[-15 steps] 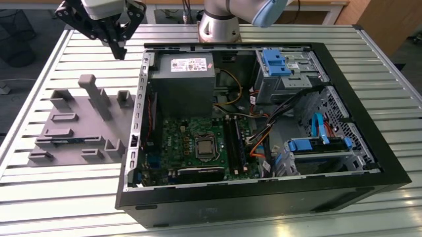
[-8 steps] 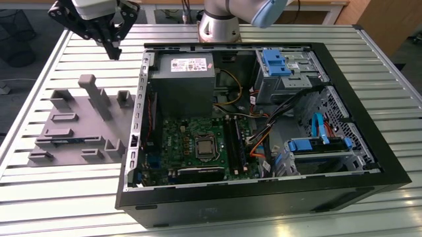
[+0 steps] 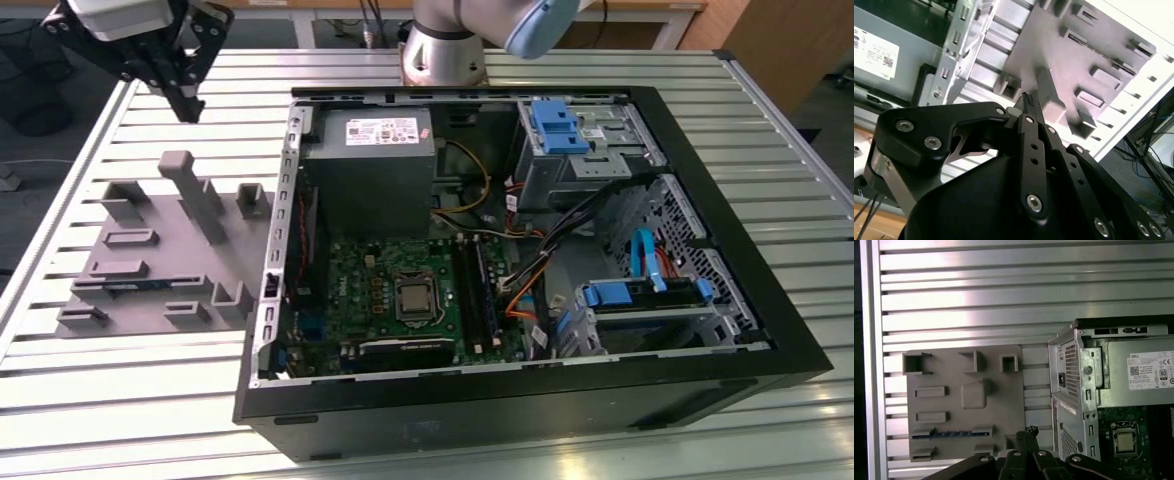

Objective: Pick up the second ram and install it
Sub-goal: 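Reach for the second ram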

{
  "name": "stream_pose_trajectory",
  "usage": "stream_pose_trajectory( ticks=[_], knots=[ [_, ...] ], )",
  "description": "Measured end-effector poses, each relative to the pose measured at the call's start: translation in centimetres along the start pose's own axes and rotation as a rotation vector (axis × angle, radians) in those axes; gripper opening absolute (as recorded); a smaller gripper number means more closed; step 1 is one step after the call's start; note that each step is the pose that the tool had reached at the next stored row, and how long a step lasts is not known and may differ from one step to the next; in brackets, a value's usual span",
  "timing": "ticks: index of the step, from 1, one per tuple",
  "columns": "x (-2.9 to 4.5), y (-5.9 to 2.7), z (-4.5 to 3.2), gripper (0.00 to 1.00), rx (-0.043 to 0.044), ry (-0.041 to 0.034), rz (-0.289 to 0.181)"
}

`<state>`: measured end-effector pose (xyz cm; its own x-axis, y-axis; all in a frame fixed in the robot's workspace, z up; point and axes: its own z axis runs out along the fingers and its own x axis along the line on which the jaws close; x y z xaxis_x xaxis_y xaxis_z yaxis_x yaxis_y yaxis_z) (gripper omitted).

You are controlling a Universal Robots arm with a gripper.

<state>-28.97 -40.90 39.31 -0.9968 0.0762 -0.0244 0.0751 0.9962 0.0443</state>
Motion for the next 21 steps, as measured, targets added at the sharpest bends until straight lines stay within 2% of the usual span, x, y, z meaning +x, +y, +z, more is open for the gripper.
stream_pose_trajectory(
  ticks=[7, 10, 14, 19, 21],
  knots=[
    [2.51, -0.20, -0.05, 0.11, 0.0000, 0.0000, 0.000],
    [2.96, -0.24, -0.05, 0.11, 0.0000, -0.0001, 0.000],
    [3.01, -0.27, -0.06, 0.11, 0.0000, 0.0000, 0.000],
    [3.59, -1.57, 0.01, 0.11, -0.0001, -0.0001, 0.000],
    [4.27, -1.97, 0.05, 0.11, 0.0001, 0.0000, 0.000]
  ],
)
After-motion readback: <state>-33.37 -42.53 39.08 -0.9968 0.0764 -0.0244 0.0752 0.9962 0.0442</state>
